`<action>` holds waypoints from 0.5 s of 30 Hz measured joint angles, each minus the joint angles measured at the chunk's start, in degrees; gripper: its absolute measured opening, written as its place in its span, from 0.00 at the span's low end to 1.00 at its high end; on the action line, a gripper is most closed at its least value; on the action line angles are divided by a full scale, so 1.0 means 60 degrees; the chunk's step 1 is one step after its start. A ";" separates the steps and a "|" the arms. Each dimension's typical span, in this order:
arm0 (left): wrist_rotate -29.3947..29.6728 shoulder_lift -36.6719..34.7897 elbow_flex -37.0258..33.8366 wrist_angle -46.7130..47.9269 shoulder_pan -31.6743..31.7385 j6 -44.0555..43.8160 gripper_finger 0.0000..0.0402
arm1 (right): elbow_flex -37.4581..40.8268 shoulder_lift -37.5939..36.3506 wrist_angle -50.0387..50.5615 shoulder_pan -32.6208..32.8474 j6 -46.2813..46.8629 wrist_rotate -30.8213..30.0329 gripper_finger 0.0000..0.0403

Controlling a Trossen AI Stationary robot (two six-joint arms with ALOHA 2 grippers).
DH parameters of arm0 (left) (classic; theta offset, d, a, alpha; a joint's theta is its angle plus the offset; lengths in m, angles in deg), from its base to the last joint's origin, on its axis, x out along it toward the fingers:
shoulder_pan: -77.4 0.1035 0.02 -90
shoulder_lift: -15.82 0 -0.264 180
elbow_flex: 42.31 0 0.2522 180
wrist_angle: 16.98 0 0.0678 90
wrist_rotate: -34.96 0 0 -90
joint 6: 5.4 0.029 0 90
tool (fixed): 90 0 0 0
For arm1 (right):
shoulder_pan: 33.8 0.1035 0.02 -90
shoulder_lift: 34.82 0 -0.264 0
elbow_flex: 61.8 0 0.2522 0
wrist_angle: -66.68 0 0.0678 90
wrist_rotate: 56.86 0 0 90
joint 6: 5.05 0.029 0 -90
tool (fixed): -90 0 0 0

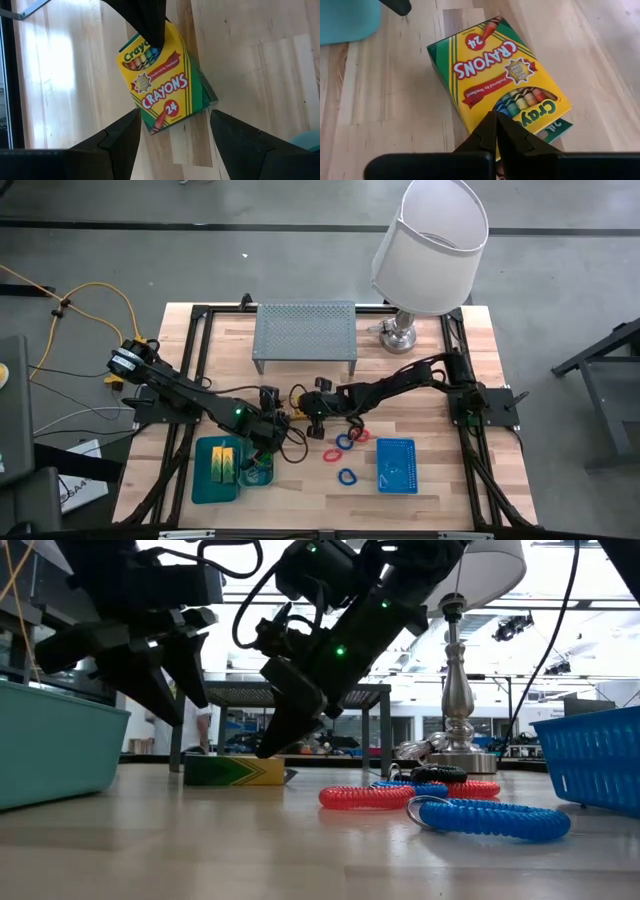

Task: Pick & Place Office Desk Supplies
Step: Put the box of crayons into the light blue bin

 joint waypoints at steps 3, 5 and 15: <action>0.0004 0.0000 0.0002 0.0001 0.0005 0.0046 0.57 | 0.0000 0.0000 0.0017 -0.0002 0.0000 -0.0006 0.00; 0.0004 0.0000 0.0000 0.0000 0.0005 0.0047 0.57 | 0.0002 0.0000 -0.0073 0.0000 0.0000 -0.0013 0.00; 0.0000 0.0000 0.0002 0.0000 0.0005 0.0050 0.57 | 0.0019 0.0016 -0.0485 -0.0007 -0.0021 -0.0276 0.00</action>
